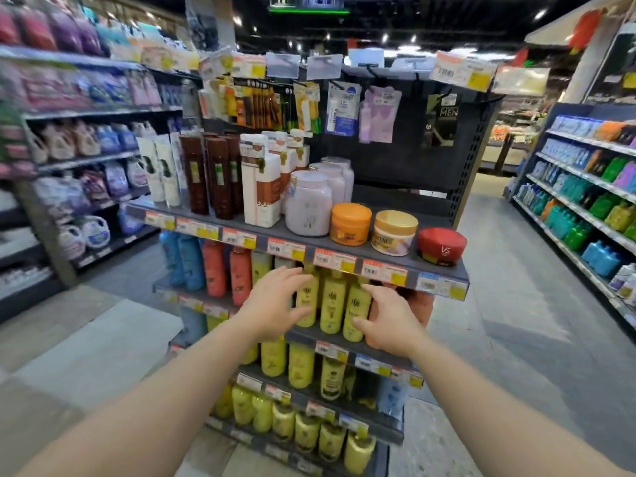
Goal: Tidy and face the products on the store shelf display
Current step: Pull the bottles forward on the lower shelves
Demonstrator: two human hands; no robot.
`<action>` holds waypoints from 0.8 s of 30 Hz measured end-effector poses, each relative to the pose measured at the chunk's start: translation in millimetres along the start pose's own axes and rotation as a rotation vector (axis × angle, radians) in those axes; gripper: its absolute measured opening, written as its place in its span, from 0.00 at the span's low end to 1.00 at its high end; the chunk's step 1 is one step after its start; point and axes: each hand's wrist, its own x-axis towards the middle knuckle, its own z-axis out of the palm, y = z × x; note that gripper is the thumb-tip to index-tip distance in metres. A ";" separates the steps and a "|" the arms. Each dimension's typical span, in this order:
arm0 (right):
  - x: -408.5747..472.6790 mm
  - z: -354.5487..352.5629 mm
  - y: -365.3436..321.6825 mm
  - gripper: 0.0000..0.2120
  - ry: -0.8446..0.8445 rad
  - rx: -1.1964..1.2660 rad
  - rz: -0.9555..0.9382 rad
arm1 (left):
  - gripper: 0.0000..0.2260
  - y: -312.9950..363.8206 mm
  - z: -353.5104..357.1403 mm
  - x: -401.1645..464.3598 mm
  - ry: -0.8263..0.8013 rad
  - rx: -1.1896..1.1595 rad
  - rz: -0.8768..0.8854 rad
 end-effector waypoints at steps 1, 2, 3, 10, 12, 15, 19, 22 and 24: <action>-2.2 5.0 -4.3 0.34 -0.019 0.005 -0.005 | 0.27 -10.4 -1.1 -7.2 0.002 -0.004 -0.032; -3.6 9.4 -8.3 0.34 -0.030 0.011 -0.012 | 0.27 -20.3 -2.7 -12.9 0.009 -0.006 -0.060; -4.7 12.9 -12.6 0.34 -0.034 0.018 -0.016 | 0.28 -28.8 -5.2 -18.1 0.020 -0.006 -0.079; 4.0 35.3 -42.7 0.35 -0.001 0.082 -0.008 | 0.27 -72.1 -13.0 -29.2 0.071 -0.090 -0.112; 11.7 46.3 -53.5 0.34 -0.008 0.082 0.014 | 0.27 -89.1 -11.8 -28.3 0.067 -0.106 -0.107; 25.3 72.5 -74.2 0.34 -0.024 0.123 0.060 | 0.28 -123.7 -9.8 -22.9 0.049 -0.119 -0.091; 44.4 122.3 -103.6 0.34 -0.035 0.231 0.173 | 0.28 -172.3 -6.4 -4.1 -0.034 -0.130 -0.028; 54.6 152.0 -118.4 0.33 0.004 0.312 0.256 | 0.28 -194.6 -1.3 15.1 -0.098 -0.144 0.024; 54.8 162.6 -120.9 0.32 0.047 0.350 0.315 | 0.28 -202.7 6.7 27.3 -0.141 -0.166 0.064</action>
